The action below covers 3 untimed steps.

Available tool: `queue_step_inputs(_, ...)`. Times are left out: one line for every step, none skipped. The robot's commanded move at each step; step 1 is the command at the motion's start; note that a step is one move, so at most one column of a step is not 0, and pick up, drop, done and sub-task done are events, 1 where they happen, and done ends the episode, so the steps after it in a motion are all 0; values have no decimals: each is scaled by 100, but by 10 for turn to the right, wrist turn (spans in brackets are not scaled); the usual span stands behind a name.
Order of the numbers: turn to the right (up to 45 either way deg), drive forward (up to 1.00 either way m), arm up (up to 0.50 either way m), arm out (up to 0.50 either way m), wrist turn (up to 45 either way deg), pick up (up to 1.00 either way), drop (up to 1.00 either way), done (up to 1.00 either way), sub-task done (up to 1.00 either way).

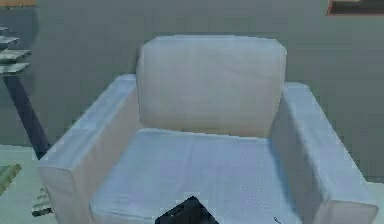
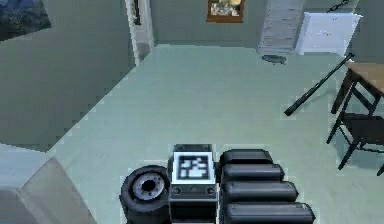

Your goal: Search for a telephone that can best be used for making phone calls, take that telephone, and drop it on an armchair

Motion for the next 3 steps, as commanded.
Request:
queue_step_inputs(-450, 0, 0, 0, 0, 0, 0, 0, 0)
queue_step_inputs(-300, 0, 0, 0, 0, 0, 0, 0, 0)
queue_step_inputs(0, 0, 0, 48, 0, 0, 0, 0, 0)
